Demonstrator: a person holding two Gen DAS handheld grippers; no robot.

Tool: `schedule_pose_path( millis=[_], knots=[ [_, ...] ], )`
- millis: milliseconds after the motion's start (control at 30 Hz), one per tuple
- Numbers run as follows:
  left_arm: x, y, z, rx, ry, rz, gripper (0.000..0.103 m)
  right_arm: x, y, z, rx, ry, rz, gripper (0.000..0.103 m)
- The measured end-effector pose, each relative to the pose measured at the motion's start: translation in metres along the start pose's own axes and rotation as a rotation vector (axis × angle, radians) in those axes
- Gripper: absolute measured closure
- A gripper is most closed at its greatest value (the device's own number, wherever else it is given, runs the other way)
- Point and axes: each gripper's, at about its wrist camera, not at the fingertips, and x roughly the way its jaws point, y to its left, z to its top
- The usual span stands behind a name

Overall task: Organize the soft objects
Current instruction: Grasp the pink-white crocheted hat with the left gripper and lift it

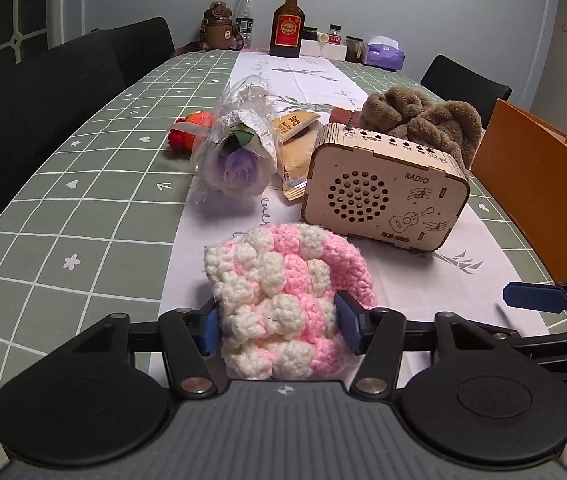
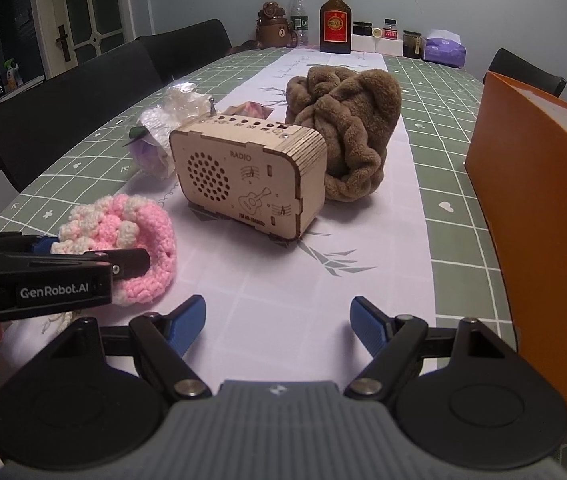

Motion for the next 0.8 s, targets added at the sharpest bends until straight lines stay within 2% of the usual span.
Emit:
schedule_pose_path(
  millis=[133, 200, 267, 433, 600, 700, 800],
  knots=[
    [-0.002, -0.001, 0.001, 0.008, -0.012, 0.006, 0.047, 0.002, 0.001, 0.001, -0.003, -0.002, 0.007, 0.025],
    [-0.006, -0.001, 0.001, 0.003, -0.026, 0.015, 0.056, 0.000, 0.003, 0.002, -0.006, -0.011, 0.013, 0.025],
    [-0.012, 0.002, 0.003, -0.011, -0.037, 0.021, 0.058, -0.004, 0.007, 0.005, -0.018, -0.031, 0.016, 0.025],
    [-0.032, 0.015, 0.010, -0.054, -0.090, 0.055, 0.059, -0.027, 0.022, 0.022, -0.074, -0.140, 0.049, 0.026],
    [-0.046, 0.031, 0.026, -0.066, -0.140, 0.148, 0.059, -0.040, 0.045, 0.049, -0.155, -0.280, 0.062, 0.026],
    [-0.046, 0.042, 0.035, -0.089, -0.151, 0.192, 0.059, -0.032, 0.058, 0.071, -0.184, -0.299, 0.098, 0.026],
    [-0.044, 0.049, 0.044, -0.109, -0.163, 0.225, 0.059, -0.013, 0.074, 0.094, -0.193, -0.276, 0.117, 0.026]
  ],
)
